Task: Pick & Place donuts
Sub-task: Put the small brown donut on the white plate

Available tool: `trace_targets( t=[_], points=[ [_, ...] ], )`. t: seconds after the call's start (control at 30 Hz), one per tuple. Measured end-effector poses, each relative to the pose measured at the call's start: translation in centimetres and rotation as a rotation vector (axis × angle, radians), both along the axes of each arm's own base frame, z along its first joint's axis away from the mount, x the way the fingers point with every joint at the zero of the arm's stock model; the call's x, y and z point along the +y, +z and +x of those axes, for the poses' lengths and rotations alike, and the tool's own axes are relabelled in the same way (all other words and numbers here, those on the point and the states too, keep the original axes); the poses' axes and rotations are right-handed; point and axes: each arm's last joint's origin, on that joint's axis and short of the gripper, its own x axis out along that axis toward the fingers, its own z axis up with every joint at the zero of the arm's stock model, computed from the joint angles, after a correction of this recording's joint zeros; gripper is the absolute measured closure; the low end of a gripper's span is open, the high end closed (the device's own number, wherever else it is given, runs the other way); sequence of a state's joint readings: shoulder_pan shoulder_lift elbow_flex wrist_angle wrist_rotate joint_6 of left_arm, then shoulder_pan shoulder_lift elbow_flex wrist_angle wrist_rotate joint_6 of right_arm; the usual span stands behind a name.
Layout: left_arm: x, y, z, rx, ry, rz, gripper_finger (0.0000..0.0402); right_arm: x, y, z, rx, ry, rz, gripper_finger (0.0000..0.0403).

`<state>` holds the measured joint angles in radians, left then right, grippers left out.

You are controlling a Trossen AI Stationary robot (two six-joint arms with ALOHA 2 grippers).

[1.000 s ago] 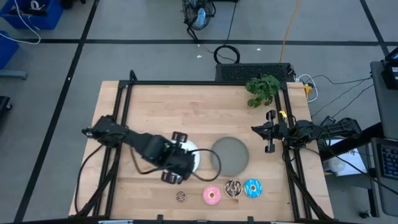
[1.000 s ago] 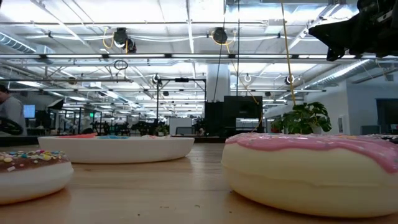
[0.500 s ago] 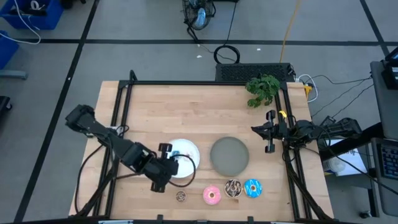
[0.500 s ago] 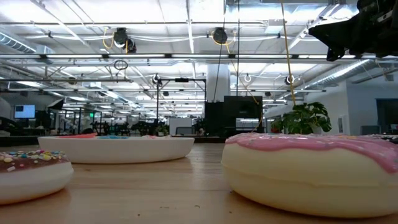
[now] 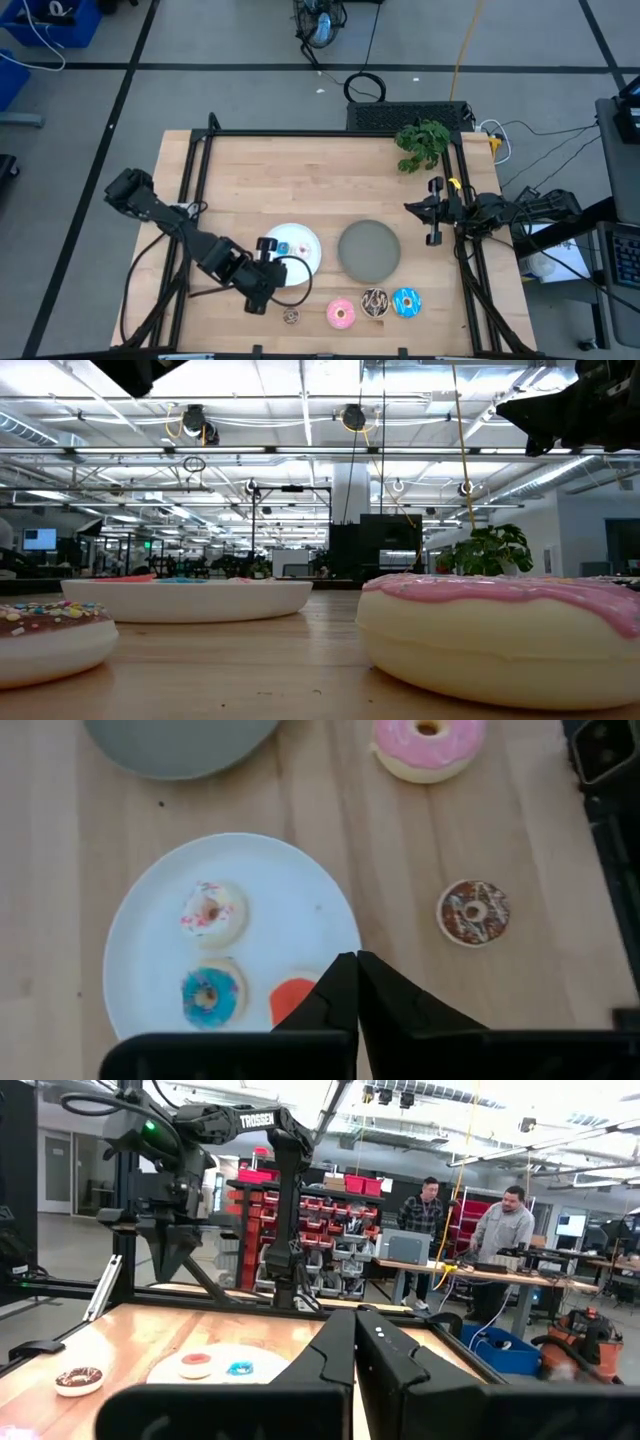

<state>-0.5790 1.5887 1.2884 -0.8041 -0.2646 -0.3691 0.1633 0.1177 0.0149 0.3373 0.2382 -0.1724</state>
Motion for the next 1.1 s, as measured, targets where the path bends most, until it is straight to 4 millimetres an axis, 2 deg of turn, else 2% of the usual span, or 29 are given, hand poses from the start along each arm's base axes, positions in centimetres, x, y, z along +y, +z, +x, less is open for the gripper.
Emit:
trace_targets(
  t=[0.13, 0.33, 0.53, 0.6, 0.77, 0.87, 1.1],
  points=[
    [0.0, 0.0, 0.0, 0.000, 0.012, -0.005, 0.0385, 0.0, 0.2, 0.0, -0.014, -0.006, -0.025, 0.0403],
    [0.1, 0.0, 0.1, -0.015, 0.041, 0.004, 0.0398, 0.0, 0.4, -0.1, -0.035, -0.012, -0.044, 0.0403],
    [0.5, 0.1, 0.3, -0.033, 0.156, -0.030, 0.0374, 0.0, 0.5, -0.1, -0.051, -0.012, -0.042, 0.0403],
    [0.6, 0.1, 0.6, -0.024, 0.133, -0.064, 0.0371, 0.0, 0.5, -0.1, -0.051, -0.008, -0.031, 0.0403],
    [-1.2, -1.1, 1.6, -0.035, -0.046, -0.076, 0.0396, 0.0, 0.7, -0.2, -0.068, -0.006, -0.025, 0.0403],
    [-2.2, -1.9, 2.4, -0.033, -0.093, -0.105, 0.0392, 0.0, 0.5, -0.1, -0.055, -0.002, -0.013, 0.0403],
    [-2.7, -2.6, 2.7, -0.001, -0.026, -0.141, 0.0393, 0.0, 0.4, 0.1, -0.041, 0.013, 0.043, 0.0403]
  ],
)
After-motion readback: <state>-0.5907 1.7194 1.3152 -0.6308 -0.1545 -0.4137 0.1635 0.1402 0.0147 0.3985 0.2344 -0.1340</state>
